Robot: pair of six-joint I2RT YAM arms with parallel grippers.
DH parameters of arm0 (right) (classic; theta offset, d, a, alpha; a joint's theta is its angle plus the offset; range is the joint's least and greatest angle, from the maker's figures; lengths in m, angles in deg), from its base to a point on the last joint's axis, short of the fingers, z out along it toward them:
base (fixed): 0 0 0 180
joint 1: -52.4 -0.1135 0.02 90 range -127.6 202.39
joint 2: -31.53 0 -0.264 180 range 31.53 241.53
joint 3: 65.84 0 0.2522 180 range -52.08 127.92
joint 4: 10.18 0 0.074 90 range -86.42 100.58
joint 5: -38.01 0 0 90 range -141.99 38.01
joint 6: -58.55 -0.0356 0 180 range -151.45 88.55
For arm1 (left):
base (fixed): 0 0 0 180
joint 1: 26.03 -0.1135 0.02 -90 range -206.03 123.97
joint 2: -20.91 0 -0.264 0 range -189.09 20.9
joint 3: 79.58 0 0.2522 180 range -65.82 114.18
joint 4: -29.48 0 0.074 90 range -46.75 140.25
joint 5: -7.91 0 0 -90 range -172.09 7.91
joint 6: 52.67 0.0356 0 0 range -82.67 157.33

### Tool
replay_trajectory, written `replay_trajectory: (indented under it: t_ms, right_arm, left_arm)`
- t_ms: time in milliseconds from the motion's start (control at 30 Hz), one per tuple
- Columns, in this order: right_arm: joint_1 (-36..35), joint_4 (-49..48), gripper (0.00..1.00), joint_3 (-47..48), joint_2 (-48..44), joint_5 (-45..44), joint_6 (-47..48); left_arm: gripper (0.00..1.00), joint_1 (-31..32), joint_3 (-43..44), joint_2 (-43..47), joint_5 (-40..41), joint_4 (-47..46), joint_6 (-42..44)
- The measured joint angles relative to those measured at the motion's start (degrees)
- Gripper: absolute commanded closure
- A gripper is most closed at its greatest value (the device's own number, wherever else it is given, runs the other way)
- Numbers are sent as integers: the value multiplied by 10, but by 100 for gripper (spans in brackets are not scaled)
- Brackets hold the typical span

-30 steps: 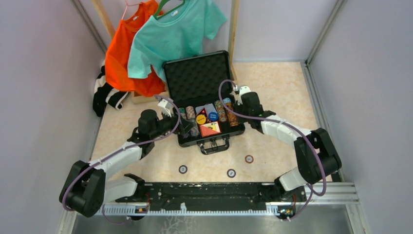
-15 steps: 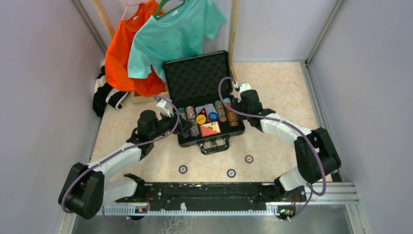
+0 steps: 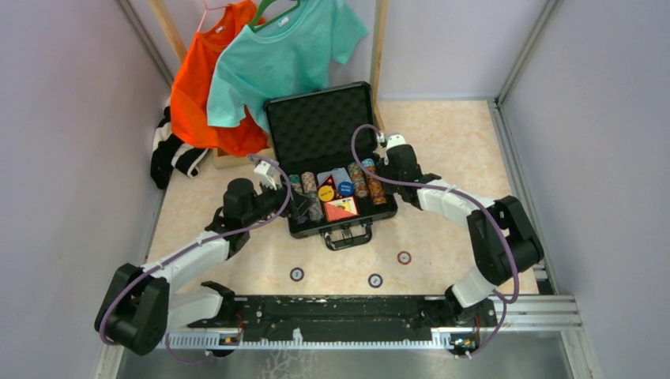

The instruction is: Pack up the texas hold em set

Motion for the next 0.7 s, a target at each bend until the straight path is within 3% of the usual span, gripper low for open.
replay_trajectory:
  t_ms: [167,333,700]
  right_arm:
    - [2,0,89,0,0,-6,1]
    - [5,0,71,0,0,-4,-1]
    - [21,-2,70,0,23,-3,0]
  left_arm:
    - [19,0,0,0,0,0,0]
    - [19,0,0,0,0,0,0]
    - [18,0,0,0,0,0,0]
